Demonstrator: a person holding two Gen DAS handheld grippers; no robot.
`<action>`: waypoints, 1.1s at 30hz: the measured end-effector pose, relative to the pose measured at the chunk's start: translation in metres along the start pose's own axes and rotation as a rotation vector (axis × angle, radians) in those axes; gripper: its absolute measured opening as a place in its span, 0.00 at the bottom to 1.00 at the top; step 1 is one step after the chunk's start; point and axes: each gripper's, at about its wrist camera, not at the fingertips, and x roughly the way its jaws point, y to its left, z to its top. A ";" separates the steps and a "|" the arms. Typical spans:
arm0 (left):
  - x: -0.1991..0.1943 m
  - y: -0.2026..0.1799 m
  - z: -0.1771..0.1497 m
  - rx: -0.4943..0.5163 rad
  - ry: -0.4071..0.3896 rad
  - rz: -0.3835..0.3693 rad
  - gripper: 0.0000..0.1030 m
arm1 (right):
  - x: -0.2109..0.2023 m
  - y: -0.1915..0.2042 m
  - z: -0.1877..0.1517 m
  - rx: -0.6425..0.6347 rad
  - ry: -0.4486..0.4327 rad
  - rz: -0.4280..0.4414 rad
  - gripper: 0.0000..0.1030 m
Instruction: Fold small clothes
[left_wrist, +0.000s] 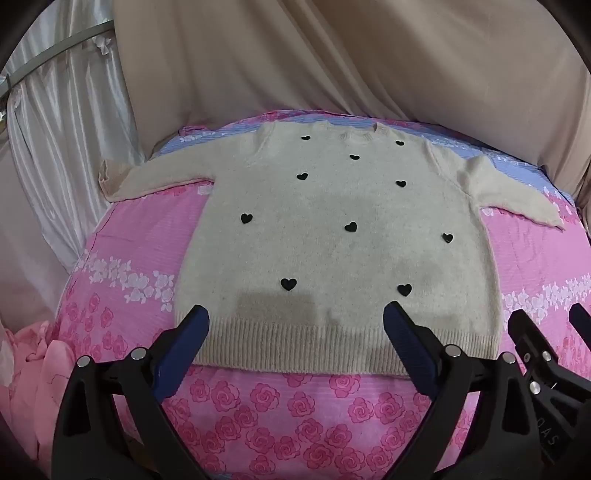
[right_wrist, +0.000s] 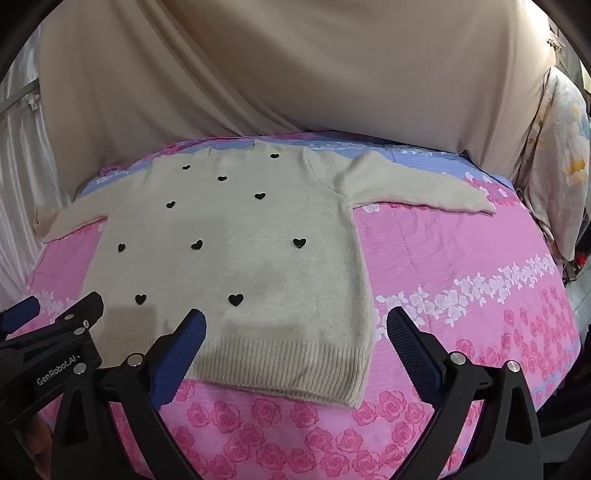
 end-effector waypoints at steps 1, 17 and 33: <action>0.000 -0.001 0.000 0.015 -0.010 0.019 0.90 | 0.000 0.000 0.000 0.002 -0.003 -0.001 0.94; 0.008 -0.011 0.006 0.032 -0.004 0.017 0.91 | 0.005 -0.008 0.007 0.009 0.011 0.002 0.94; 0.009 -0.012 0.006 0.029 0.006 0.027 0.91 | 0.008 -0.004 0.008 -0.008 0.020 0.002 0.94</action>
